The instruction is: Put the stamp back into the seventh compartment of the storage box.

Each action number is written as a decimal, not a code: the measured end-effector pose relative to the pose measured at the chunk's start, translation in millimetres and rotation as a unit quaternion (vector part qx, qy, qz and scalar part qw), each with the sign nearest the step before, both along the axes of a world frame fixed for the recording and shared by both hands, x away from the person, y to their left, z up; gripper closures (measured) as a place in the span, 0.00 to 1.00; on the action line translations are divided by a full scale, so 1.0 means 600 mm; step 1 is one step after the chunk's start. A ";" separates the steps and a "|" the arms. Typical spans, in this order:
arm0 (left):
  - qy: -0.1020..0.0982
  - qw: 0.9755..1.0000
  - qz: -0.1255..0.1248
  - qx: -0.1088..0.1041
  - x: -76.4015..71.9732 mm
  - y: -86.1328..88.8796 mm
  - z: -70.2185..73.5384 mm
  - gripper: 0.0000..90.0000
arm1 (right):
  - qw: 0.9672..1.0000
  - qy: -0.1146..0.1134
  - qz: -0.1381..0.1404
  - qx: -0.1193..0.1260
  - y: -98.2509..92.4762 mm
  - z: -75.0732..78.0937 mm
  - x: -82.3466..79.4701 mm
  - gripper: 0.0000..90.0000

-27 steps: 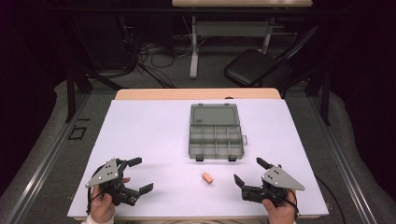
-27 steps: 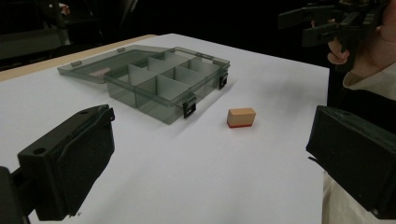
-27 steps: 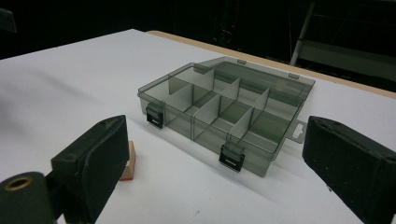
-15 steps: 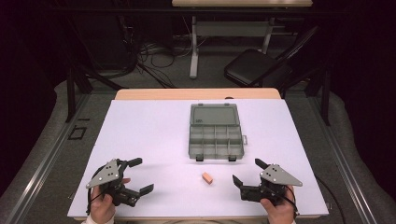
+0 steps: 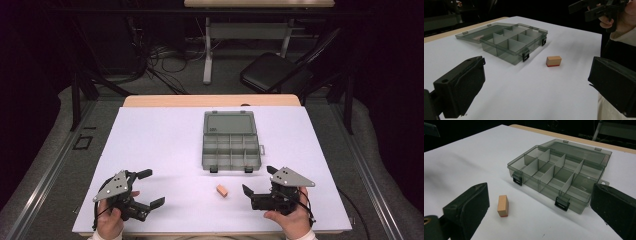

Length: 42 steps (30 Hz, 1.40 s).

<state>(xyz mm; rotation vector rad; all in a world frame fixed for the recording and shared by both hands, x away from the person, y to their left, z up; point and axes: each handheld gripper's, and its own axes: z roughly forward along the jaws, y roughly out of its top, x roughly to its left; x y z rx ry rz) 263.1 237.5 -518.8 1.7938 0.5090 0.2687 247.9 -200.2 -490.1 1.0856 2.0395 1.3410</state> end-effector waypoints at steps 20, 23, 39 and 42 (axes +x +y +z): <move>0.001 1.000 0.001 0.000 0.001 0.000 -0.001 0.01 | 0.999 0.015 0.019 -0.022 0.035 0.012 0.034 0.11; 0.000 1.000 0.001 0.001 0.001 0.000 -0.001 0.01 | 0.999 0.013 0.018 -0.024 0.038 0.014 0.037 0.16; 0.002 1.000 0.004 0.004 0.001 -0.001 -0.001 0.01 | 0.998 0.024 0.034 -0.042 0.067 0.012 0.056 0.27; 0.002 1.000 0.004 0.005 0.001 -0.001 -0.001 0.01 | 0.998 0.027 0.039 -0.044 0.071 0.011 0.060 0.28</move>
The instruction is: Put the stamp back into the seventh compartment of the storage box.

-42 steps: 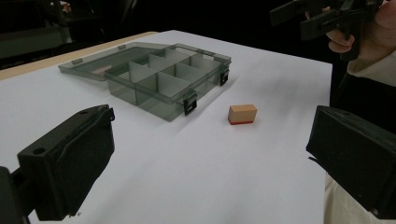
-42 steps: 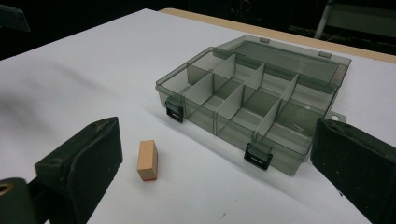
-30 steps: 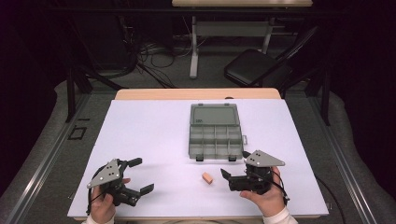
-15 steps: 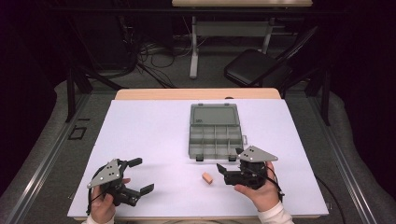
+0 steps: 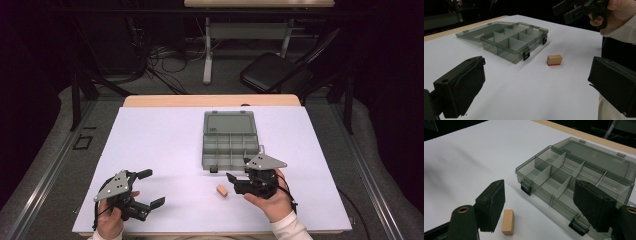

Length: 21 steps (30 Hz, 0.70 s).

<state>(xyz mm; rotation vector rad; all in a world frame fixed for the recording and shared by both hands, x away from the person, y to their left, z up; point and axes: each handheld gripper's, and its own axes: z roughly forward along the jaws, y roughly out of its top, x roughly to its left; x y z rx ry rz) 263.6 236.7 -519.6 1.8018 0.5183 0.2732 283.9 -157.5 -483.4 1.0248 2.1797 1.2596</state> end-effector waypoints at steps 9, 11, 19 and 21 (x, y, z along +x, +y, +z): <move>-0.001 1.000 -0.001 0.003 -0.001 -0.001 0.000 0.01 | 1.000 0.016 0.016 -0.010 0.014 -0.006 0.011 0.34; -0.001 1.000 -0.005 0.003 0.000 -0.001 0.000 0.01 | 1.000 0.017 0.016 -0.011 0.016 -0.008 0.012 0.37; -0.002 1.000 -0.003 0.001 -0.001 -0.002 0.000 0.01 | 0.999 0.025 0.020 -0.015 0.025 -0.019 0.015 0.45; -0.002 1.000 -0.003 0.001 -0.001 -0.002 0.000 0.01 | 0.999 0.024 0.025 -0.015 0.027 -0.025 0.014 0.48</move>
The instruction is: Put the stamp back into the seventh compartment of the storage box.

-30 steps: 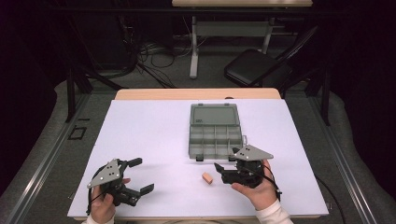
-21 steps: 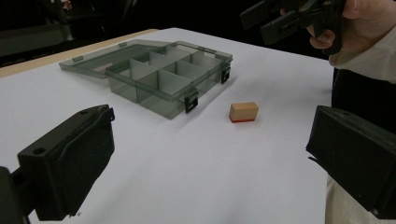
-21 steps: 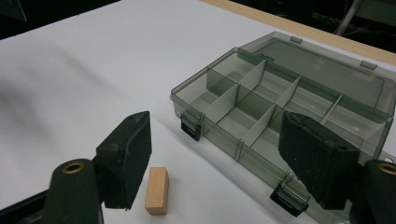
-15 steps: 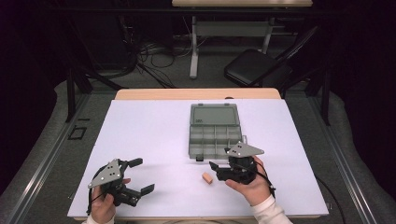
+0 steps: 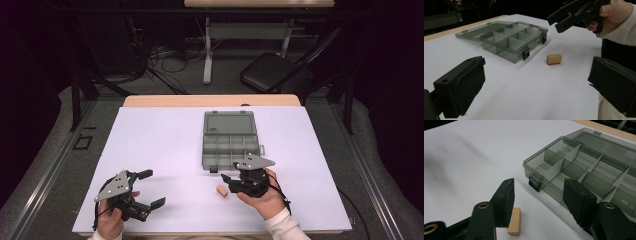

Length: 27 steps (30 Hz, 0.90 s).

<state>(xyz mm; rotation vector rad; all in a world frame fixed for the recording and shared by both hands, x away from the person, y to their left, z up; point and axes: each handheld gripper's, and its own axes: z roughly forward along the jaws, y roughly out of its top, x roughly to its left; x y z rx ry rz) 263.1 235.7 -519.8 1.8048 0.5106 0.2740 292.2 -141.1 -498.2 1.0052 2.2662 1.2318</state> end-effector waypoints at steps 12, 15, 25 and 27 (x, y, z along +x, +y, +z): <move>0.001 1.000 -0.005 0.003 0.000 0.000 0.000 0.01 | 1.000 0.018 -0.003 0.004 0.002 -0.018 -0.002 0.54; 0.002 1.000 -0.005 0.003 0.000 0.000 0.000 0.01 | 1.000 0.022 0.002 0.005 0.005 -0.023 -0.002 0.55; 0.002 1.000 -0.006 0.005 0.001 0.000 0.000 0.01 | 0.999 0.031 0.014 -0.013 0.017 -0.040 -0.005 0.58; 0.002 1.000 -0.006 0.005 0.001 0.000 0.000 0.01 | 0.999 0.037 0.016 -0.017 0.019 -0.043 -0.006 0.59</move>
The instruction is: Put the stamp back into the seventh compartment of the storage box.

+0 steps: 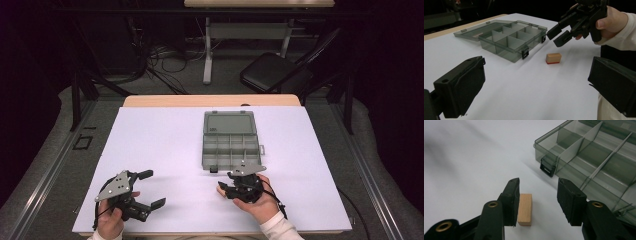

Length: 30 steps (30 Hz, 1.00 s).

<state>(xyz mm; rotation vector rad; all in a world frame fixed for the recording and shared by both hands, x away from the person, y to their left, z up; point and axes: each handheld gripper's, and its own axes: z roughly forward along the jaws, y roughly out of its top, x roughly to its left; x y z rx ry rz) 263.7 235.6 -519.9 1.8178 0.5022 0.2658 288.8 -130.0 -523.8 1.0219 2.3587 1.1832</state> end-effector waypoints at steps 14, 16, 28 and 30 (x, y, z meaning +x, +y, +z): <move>0.001 1.000 0.000 0.001 0.000 0.000 0.000 0.01 | 1.000 0.016 -0.007 -0.007 0.016 -0.020 -0.008 0.66; 0.001 1.000 0.000 0.000 0.000 0.000 0.000 0.01 | 1.000 0.018 -0.011 -0.010 0.019 -0.021 -0.010 0.66; 0.001 1.000 0.001 0.000 0.001 -0.001 -0.001 0.01 | 1.000 0.022 -0.006 -0.011 0.022 -0.028 -0.010 0.71; 0.001 1.000 0.000 0.002 0.001 0.000 -0.001 0.01 | 1.000 0.025 -0.006 -0.011 0.023 -0.030 -0.010 0.72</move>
